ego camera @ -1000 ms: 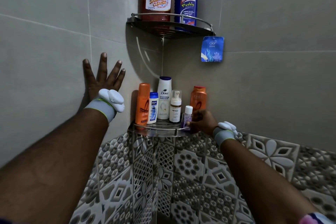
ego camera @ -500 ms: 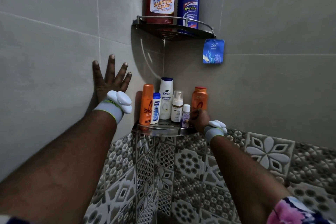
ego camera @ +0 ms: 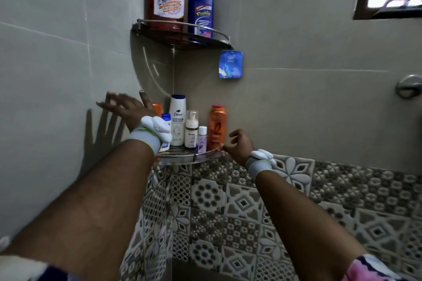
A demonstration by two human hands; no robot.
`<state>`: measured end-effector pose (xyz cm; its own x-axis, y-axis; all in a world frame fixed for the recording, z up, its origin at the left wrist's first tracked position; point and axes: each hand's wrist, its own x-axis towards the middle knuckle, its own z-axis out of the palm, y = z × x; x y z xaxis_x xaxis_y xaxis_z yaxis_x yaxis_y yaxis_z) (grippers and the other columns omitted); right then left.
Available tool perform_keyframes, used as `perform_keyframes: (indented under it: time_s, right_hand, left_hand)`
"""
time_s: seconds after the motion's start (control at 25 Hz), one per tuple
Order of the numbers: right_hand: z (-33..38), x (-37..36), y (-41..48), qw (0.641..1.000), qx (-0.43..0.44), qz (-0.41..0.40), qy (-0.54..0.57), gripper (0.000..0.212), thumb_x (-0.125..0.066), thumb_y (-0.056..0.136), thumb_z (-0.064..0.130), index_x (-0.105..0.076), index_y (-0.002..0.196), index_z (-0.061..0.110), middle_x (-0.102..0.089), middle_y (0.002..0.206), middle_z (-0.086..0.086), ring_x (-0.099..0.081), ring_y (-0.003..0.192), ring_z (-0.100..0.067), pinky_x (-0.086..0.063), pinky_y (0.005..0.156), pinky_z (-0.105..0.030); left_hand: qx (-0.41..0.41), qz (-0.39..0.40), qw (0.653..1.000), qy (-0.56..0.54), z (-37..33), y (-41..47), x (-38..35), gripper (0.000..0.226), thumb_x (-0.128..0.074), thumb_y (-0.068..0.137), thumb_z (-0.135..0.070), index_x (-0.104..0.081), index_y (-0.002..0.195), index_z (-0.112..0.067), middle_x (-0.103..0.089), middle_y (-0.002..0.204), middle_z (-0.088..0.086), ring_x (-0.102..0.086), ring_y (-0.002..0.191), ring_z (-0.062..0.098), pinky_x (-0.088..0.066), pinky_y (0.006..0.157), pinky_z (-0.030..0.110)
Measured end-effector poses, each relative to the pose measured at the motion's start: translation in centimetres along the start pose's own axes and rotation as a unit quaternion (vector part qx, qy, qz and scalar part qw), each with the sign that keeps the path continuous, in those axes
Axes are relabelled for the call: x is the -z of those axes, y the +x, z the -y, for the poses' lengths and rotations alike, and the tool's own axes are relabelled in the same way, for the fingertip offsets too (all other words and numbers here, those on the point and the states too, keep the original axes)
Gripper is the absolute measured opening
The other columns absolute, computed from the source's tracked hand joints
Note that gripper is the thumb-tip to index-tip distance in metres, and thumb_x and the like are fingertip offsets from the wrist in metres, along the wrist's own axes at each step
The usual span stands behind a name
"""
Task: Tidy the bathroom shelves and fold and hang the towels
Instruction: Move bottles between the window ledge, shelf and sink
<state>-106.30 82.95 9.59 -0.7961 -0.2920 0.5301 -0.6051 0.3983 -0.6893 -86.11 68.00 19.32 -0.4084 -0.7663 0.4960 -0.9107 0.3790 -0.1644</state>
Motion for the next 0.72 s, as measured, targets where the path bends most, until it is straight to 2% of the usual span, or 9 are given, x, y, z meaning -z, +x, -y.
perform_keyframes:
  time_s: [0.08,0.16,0.24,0.4,0.6,0.72]
  right_hand:
    - [-0.3,4.2,-1.3,1.0,0.012,0.003,-0.023,0.042,-0.079,0.073,0.026,-0.057,0.106,0.012,-0.061,0.097,-0.008,-0.055,0.084,-0.02,-0.036,0.071,-0.024]
    - [-0.3,8.8,-2.4,0.999,0.02,-0.003,-0.041,0.04,-0.077,0.075,0.029,-0.058,0.105,0.012,-0.062,0.099,-0.009,-0.057,0.088,-0.021,-0.036,0.071,-0.024]
    - [-0.8,14.9,-3.8,0.998,0.027,-0.015,-0.055,0.038,-0.077,0.076,0.03,-0.058,0.104,0.013,-0.064,0.099,-0.009,-0.056,0.086,-0.02,-0.038,0.072,-0.025]
    - [-2.9,28.8,-7.8,0.995,0.029,-0.033,-0.09,0.036,-0.076,0.077,0.032,-0.059,0.104,0.013,-0.063,0.094,-0.006,-0.057,0.084,-0.019,-0.04,0.072,-0.027]
    - [-7.2,45.9,-13.4,0.988,0.006,-0.097,-0.124,0.032,-0.075,0.077,0.029,-0.062,0.101,0.013,-0.064,0.087,-0.004,-0.056,0.079,-0.014,-0.037,0.068,-0.023]
    - [-11.1,55.4,-17.1,0.982,-0.029,-0.124,-0.139,0.028,-0.076,0.077,0.028,-0.062,0.097,0.015,-0.062,0.083,0.001,-0.057,0.078,-0.014,-0.039,0.068,-0.023]
  left_hand:
    - [-0.036,0.005,0.997,-0.075,-2.8,-2.4,2.2,0.067,-0.041,0.094,-0.038,-0.016,0.15,-0.011,-0.028,0.149,0.026,-0.021,0.134,0.057,-0.017,0.101,0.077]
    - [-0.107,-0.053,0.987,-0.104,-4.8,-5.0,4.3,0.055,-0.05,0.089,-0.033,-0.037,0.139,-0.013,-0.043,0.138,0.02,-0.036,0.128,0.048,-0.027,0.103,0.068]
    - [-0.157,-0.133,0.968,-0.145,-7.3,-8.3,6.9,0.039,-0.053,0.087,-0.028,-0.05,0.123,-0.015,-0.051,0.127,0.015,-0.045,0.119,0.04,-0.036,0.101,0.056]
    - [-0.265,-0.183,0.924,-0.207,-13.7,-17.9,14.5,0.026,-0.056,0.084,-0.023,-0.053,0.109,-0.018,-0.056,0.116,0.009,-0.049,0.11,0.031,-0.04,0.094,0.041]
    - [-0.377,-0.226,0.865,-0.242,-21.6,-32.0,25.2,0.048,-0.07,0.067,-0.032,-0.048,0.109,-0.022,-0.055,0.11,0.003,-0.053,0.103,0.028,-0.038,0.082,0.036]
    - [-0.429,-0.251,0.827,-0.262,-26.0,-40.1,31.1,0.054,-0.069,0.068,-0.032,-0.047,0.116,-0.021,-0.054,0.114,0.003,-0.054,0.104,0.028,-0.037,0.08,0.035]
